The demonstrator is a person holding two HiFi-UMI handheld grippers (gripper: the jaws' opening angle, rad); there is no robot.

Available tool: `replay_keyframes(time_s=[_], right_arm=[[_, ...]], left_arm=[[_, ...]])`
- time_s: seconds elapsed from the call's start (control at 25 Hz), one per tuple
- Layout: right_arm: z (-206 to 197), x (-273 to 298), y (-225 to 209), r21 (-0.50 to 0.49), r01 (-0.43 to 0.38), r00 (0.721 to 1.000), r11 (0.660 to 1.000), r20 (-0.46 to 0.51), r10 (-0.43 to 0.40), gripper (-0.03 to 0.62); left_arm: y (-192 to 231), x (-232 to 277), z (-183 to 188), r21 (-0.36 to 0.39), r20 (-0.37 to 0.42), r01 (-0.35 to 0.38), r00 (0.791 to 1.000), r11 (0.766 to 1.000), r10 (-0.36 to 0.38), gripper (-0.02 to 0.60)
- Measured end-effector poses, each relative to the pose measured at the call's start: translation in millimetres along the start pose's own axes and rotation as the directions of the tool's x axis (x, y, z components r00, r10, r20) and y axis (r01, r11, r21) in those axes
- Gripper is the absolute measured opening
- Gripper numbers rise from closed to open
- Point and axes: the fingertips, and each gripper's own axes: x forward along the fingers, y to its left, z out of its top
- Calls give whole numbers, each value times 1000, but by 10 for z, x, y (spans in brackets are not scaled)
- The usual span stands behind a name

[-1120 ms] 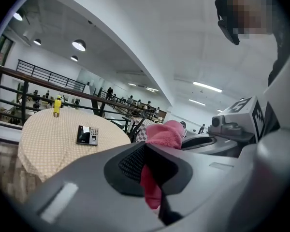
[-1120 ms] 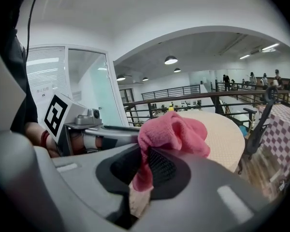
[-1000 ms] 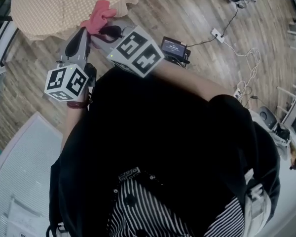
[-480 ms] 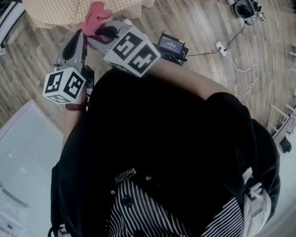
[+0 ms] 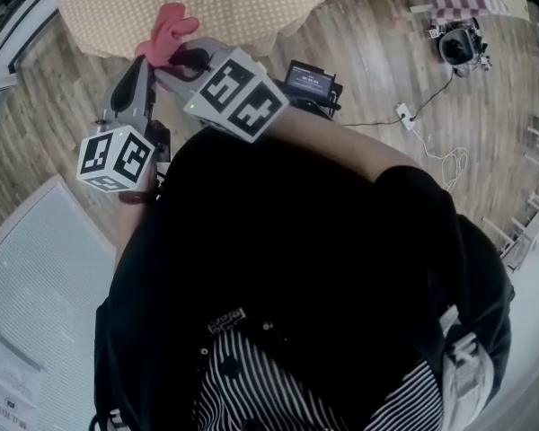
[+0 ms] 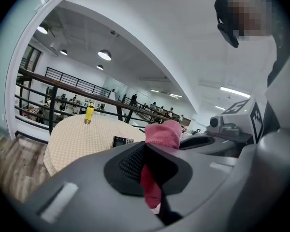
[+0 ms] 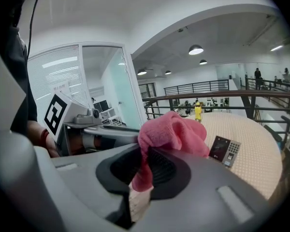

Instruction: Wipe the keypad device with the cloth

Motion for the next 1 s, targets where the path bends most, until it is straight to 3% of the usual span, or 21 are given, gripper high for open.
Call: replay_keyframes(time_s=[0.44,1.0], right_arm=[[434,30,-831,0,-15,1000,1000,24,15,46],[700,-32,-2018,43,-80,996,996,33,79,46]], left_arm=[[73,802,476,25,-11,-17,1000,1000,17,2],[38,1971,811,42,-64,-64,996,997,67,2]])
